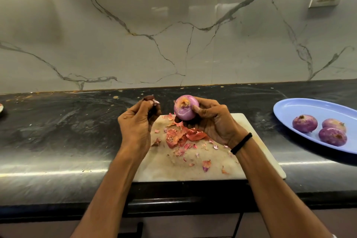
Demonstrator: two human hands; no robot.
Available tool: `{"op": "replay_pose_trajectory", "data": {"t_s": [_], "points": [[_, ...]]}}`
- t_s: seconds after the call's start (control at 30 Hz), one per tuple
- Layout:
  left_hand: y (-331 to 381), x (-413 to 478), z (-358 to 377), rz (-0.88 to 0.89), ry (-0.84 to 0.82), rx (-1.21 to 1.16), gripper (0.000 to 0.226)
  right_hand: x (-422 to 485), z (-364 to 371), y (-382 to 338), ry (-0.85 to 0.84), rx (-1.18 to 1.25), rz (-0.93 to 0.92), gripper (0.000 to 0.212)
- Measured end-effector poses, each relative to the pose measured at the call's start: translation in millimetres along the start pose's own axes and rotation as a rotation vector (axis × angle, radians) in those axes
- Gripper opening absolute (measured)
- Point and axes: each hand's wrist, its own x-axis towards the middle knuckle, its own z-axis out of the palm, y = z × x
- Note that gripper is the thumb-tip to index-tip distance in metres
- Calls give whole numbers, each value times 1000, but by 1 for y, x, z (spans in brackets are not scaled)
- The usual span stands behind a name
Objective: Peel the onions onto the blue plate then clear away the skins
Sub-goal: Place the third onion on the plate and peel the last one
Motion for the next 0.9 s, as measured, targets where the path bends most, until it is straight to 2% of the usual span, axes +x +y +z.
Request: {"op": "replay_pose_trajectory", "data": {"t_s": [0.13, 0.23, 0.3, 0.4, 0.57, 0.73, 0.9], "points": [[-14, 0, -11, 333, -38, 749, 10, 0, 3, 0, 30, -34, -18, 38], [-17, 1, -14, 472, -56, 958, 18, 2, 3, 1, 73, -62, -35, 40], [-17, 1, -13, 557, -83, 974, 21, 5, 2, 3, 91, -87, -44, 43], [-17, -2, -10, 702, -154, 867, 30, 8, -2, 5, 106, -125, -57, 49], [-18, -5, -7, 936, -274, 890, 28, 12, -6, 8, 116, -233, -82, 49], [-19, -3, -9, 954, -289, 914, 24, 12, -6, 10, 135, -385, -111, 38], [-19, -3, -9, 909, -349, 895, 28, 12, -7, 10, 155, -549, -120, 48]]}}
